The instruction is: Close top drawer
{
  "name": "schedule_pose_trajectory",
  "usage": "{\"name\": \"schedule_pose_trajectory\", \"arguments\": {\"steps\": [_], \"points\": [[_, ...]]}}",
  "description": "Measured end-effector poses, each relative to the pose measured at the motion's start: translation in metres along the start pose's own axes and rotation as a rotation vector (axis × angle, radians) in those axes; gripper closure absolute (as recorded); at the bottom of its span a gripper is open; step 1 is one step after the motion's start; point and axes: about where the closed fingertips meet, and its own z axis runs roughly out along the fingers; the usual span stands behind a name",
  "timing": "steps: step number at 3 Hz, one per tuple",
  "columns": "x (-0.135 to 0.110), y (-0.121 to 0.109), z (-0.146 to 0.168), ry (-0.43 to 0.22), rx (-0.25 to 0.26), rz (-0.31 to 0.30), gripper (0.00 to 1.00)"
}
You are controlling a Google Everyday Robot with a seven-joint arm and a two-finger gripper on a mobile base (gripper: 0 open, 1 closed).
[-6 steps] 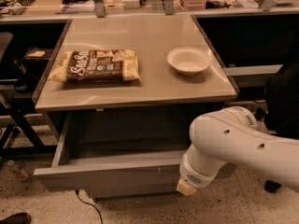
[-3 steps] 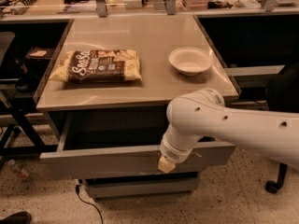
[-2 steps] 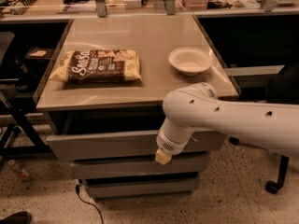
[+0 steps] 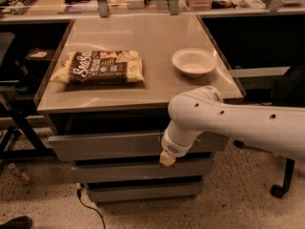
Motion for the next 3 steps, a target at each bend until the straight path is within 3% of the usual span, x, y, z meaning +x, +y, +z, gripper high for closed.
{"name": "schedule_pose_trajectory", "arguments": {"steps": [1,3], "points": [[-0.005,-0.025,0.009,0.001,0.045,0.016,1.00],[-0.011,-0.049,0.014,0.013,0.080,0.013,1.00]]}}
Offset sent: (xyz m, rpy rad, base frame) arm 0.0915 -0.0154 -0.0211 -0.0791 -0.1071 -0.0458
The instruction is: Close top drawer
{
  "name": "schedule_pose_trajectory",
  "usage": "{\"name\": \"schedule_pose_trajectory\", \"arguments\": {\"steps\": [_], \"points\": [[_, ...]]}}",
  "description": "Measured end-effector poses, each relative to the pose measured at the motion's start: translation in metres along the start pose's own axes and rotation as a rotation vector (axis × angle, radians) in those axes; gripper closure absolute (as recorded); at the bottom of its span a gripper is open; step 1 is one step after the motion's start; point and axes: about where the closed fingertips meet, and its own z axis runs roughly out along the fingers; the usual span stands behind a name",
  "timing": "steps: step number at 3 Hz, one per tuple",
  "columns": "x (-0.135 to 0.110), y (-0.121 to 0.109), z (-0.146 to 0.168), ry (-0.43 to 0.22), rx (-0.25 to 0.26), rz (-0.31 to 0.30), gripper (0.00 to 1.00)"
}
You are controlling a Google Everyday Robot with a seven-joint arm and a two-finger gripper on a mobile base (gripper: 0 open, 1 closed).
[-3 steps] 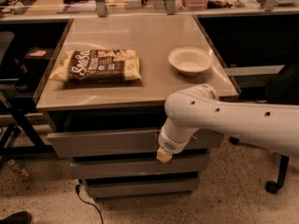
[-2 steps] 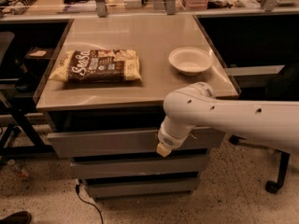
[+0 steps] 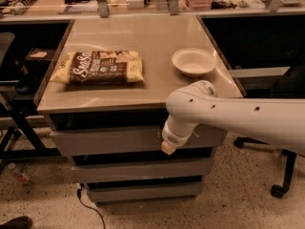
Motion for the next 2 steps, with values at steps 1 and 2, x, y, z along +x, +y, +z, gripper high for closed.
{"name": "schedule_pose_trajectory", "arguments": {"steps": [1,2], "points": [[0.0002,-0.0046,0.0009,0.005,0.017,-0.004,1.00],[0.0008,-0.0039,0.0007,0.006,0.017,-0.003,1.00]]}}
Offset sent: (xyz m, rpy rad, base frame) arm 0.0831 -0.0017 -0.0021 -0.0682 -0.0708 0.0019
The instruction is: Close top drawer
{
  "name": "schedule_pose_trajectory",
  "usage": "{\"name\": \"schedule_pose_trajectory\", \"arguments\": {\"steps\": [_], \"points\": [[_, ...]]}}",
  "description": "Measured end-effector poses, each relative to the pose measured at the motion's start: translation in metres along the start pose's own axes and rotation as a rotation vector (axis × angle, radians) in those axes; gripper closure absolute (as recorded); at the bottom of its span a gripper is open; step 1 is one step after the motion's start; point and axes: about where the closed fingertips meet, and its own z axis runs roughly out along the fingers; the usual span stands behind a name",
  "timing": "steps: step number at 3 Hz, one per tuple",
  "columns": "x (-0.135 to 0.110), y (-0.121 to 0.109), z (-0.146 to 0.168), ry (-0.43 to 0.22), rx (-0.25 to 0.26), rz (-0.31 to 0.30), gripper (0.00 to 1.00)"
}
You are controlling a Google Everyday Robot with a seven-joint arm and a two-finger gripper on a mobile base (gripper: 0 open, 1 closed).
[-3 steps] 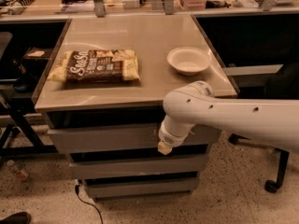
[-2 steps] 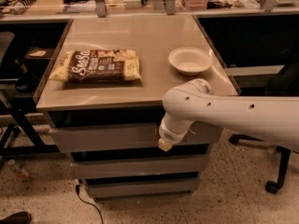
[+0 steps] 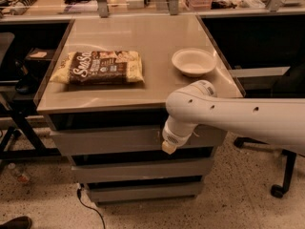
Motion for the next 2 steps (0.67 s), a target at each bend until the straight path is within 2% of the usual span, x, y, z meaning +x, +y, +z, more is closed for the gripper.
{"name": "schedule_pose_trajectory", "arguments": {"steps": [1,2], "points": [[0.058,0.034,-0.025,0.084,-0.056,0.051,1.00],[0.170,0.096,-0.076,0.242,-0.113,0.229,1.00]]}}
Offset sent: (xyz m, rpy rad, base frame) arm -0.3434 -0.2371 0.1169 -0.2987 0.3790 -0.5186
